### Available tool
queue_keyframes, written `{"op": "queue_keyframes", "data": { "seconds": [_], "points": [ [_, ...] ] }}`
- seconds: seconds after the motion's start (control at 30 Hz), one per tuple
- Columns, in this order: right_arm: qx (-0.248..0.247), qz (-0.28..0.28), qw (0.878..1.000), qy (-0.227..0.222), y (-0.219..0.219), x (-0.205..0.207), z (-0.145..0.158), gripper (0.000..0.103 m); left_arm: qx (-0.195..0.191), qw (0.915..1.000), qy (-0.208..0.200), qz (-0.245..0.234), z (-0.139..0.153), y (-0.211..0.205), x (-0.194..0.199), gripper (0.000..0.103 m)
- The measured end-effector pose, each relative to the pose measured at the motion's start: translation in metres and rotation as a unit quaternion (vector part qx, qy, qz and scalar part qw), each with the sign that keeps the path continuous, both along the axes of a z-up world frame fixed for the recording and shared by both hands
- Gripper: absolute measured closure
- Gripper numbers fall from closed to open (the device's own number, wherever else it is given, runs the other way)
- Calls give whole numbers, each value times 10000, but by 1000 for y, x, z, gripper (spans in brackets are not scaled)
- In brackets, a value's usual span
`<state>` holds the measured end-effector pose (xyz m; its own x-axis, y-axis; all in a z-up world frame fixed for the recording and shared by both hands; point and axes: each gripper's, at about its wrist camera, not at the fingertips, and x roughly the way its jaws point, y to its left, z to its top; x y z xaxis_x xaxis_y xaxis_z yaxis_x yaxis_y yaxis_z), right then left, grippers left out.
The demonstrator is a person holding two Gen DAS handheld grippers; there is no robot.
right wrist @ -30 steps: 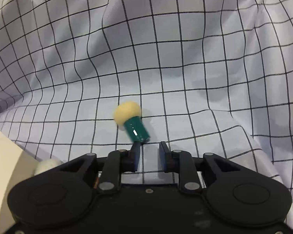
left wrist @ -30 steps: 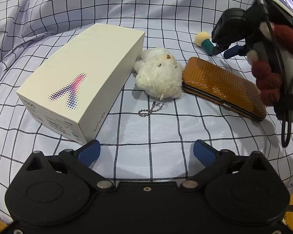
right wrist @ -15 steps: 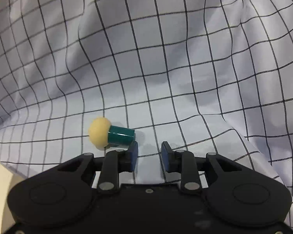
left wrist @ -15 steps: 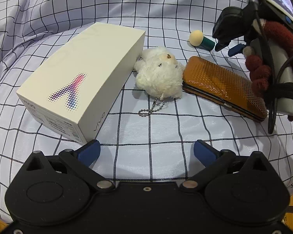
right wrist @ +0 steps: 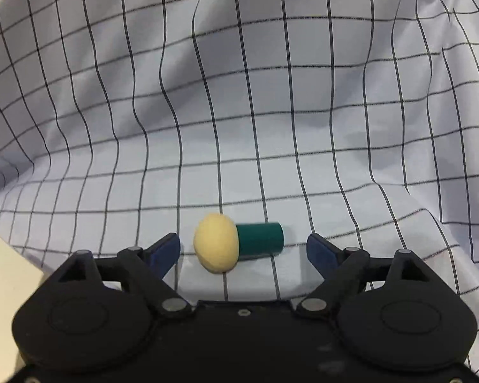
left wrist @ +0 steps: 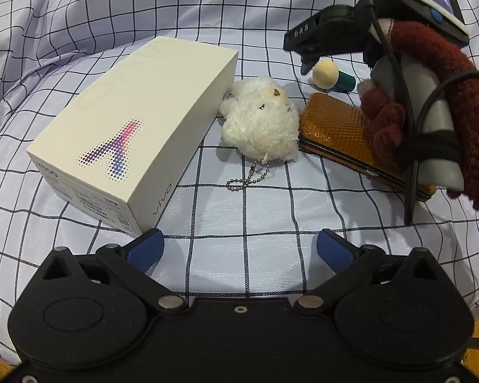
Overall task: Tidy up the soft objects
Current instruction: 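Close the right tool around the green handle of the yellow sponge, then grasp the white plush bear with the left tool while the right tool lifts the sponge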
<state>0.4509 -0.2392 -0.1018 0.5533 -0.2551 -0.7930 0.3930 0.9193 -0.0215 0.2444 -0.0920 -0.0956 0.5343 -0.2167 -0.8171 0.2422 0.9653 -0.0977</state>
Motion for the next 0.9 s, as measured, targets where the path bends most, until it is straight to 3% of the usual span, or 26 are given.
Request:
{"op": "queue_keyframes", "data": {
  "seconds": [0.17,0.23,0.5,0.9],
  "points": [
    [218,-82,9997,-34,-14,-7,-7,31,6,10000,-4,1,0,0,0,4],
    [368,65,9993,-75,-16,-9,-6,47,3,10000,1,8,0,0,0,4],
    [484,166,9980,-358,-22,-39,9,47,-19,10000,54,39,1,1,2,4],
    [374,95,9929,-1123,-59,-144,52,46,-397,9982,175,402,26,-8,26,8]
  ]
}}
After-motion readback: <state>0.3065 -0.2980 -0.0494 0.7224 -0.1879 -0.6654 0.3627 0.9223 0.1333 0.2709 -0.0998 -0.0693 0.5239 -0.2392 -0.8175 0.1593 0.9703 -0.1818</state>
